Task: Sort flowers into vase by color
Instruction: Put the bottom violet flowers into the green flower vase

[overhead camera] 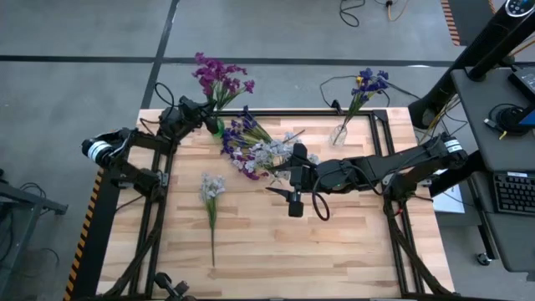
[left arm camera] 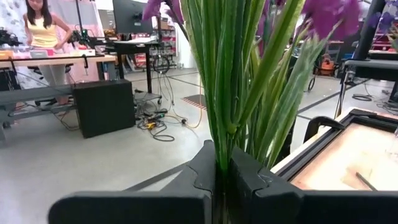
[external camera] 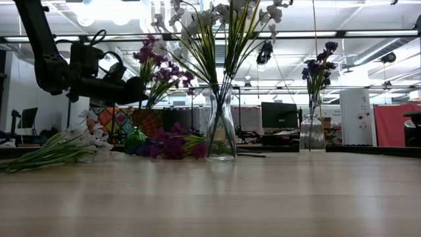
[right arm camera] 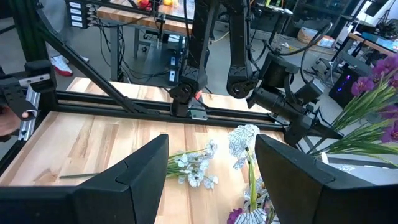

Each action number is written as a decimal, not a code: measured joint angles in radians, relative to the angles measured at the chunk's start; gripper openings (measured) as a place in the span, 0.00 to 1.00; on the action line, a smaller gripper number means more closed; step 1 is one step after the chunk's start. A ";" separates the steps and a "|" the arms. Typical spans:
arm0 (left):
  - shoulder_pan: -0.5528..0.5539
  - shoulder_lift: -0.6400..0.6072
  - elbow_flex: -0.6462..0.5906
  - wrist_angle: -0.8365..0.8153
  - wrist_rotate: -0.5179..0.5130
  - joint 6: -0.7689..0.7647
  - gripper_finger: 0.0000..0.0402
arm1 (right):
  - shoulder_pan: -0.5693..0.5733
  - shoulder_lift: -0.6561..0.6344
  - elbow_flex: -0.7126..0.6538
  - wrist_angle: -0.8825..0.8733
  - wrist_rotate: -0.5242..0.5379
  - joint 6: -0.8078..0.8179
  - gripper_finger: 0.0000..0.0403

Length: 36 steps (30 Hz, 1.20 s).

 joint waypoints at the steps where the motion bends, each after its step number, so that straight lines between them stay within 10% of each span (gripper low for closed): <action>1: 0.000 0.004 0.000 0.000 0.000 0.000 0.00 | 0.000 0.000 0.000 0.000 0.000 0.000 0.58; 19: 0.000 0.017 -0.002 -0.006 0.001 0.017 0.01 | 0.000 0.000 0.000 -0.003 0.000 -0.001 0.58; 36: 0.000 -0.054 -0.077 -0.006 0.036 -0.007 0.39 | 0.000 0.000 0.000 -0.030 0.000 0.002 0.58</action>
